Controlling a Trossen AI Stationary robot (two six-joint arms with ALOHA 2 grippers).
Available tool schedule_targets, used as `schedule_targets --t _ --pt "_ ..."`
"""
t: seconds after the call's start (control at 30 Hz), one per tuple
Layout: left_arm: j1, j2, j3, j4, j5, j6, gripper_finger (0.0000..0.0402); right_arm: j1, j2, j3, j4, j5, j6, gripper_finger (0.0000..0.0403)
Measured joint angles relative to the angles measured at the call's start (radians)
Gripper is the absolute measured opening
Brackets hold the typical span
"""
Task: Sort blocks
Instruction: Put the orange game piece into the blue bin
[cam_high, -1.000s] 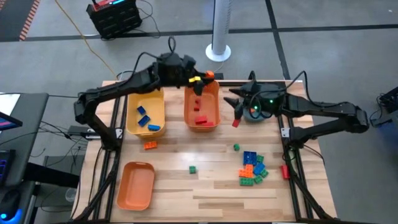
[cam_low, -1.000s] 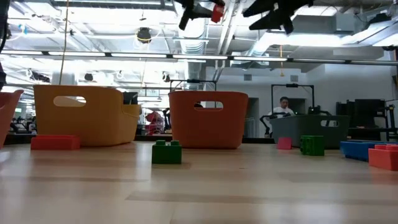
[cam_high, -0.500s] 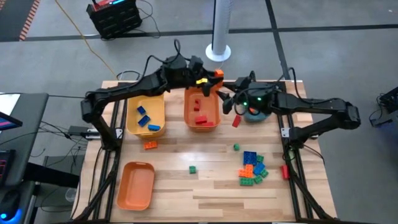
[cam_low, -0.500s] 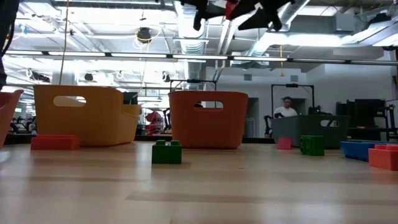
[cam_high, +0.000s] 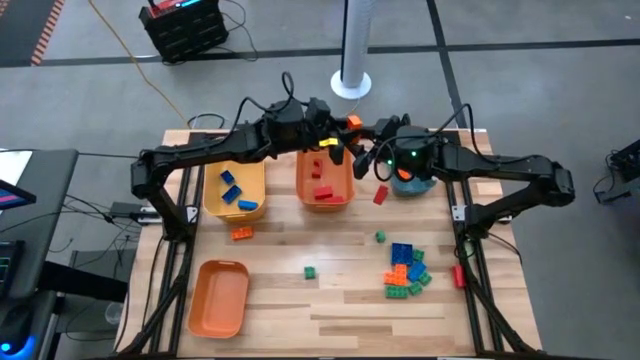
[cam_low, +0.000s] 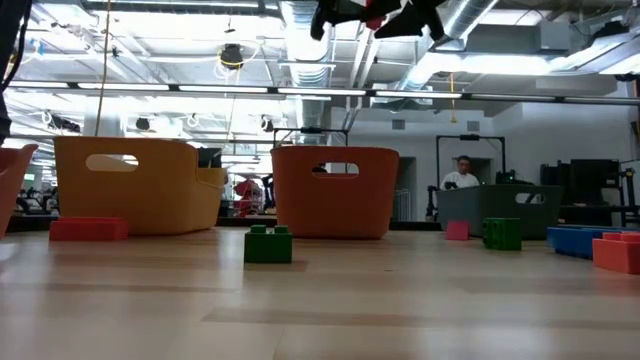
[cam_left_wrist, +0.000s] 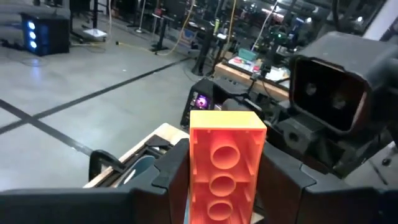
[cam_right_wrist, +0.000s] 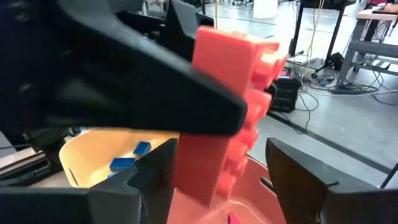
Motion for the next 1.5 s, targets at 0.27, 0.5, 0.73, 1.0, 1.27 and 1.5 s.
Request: schedule_targets --t 0.27,0.5,0.73,1.0,1.27,1.5 --pt "-0.006 0.0 0.0 -0.003 -0.005 -0.004 0.0144 0.014 0.0 0.0 0.003 0.0 -0.003 0.0205" --pt "-0.005 0.0 0.0 -0.026 -0.016 -0.026 0.0149 0.016 0.0 0.0 -0.015 0.01 -0.004 0.0105" --pt "0.002 -0.011 0.001 -0.065 0.016 0.011 0.0187 0.02 -0.008 -0.002 -0.025 -0.005 -0.002 0.0092" --pt "0.033 -0.075 0.001 -0.158 0.012 0.0 0.0259 0.008 -0.089 -0.002 -0.133 0.0 0.035 0.0092" --pt "0.039 -0.131 0.001 -0.374 0.008 0.0 0.0259 -0.082 -0.16 -0.002 -0.469 0.009 0.137 0.0092" --pt "0.04 -0.159 0.001 -0.61 0.002 0.022 0.0258 -0.217 -0.168 -0.008 -0.842 -0.027 0.249 0.0092"
